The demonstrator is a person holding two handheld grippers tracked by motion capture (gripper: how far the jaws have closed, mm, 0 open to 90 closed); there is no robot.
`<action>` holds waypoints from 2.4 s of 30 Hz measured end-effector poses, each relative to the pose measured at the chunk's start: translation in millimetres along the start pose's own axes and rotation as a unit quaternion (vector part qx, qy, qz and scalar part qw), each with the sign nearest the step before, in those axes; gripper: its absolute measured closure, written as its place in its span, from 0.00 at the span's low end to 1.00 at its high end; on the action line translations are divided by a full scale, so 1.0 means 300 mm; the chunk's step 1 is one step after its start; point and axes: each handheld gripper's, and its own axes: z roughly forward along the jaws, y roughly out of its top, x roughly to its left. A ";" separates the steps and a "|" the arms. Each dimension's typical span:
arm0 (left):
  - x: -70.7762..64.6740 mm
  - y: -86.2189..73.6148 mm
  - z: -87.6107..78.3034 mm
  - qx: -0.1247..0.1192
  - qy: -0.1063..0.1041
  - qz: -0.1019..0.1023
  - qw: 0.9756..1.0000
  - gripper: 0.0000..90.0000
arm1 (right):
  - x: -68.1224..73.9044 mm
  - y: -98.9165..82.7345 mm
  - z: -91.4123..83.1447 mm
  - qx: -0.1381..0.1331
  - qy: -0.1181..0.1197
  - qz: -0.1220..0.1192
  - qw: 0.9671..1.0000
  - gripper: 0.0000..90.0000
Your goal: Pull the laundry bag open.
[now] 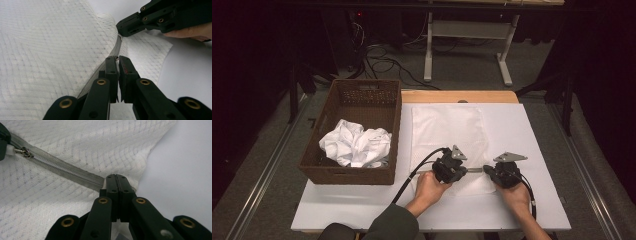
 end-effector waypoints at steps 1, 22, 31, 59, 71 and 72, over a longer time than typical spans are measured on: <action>0.000 -0.001 -0.002 0.000 0.000 0.001 1.000 0.96 | -0.001 0.001 -0.001 0.002 0.001 0.000 1.000 1.00; 0.015 -0.017 -0.035 -0.006 0.002 -0.004 1.000 0.96 | 0.001 0.000 0.001 0.000 -0.002 0.002 1.000 1.00; 0.020 -0.028 -0.051 -0.009 0.004 -0.005 1.000 0.96 | 0.001 0.000 0.001 0.000 -0.002 0.004 1.000 1.00; 0.030 -0.053 -0.086 -0.019 0.016 -0.007 1.000 0.96 | 0.003 -0.002 0.001 -0.001 -0.003 0.000 1.000 1.00; 0.034 -0.062 -0.100 -0.016 0.012 -0.008 1.000 0.96 | 0.005 -0.002 0.001 -0.002 -0.007 -0.003 1.000 1.00; 0.035 -0.064 -0.102 -0.017 0.012 -0.009 1.000 0.96 | 0.006 -0.002 0.001 -0.002 -0.008 -0.003 1.000 1.00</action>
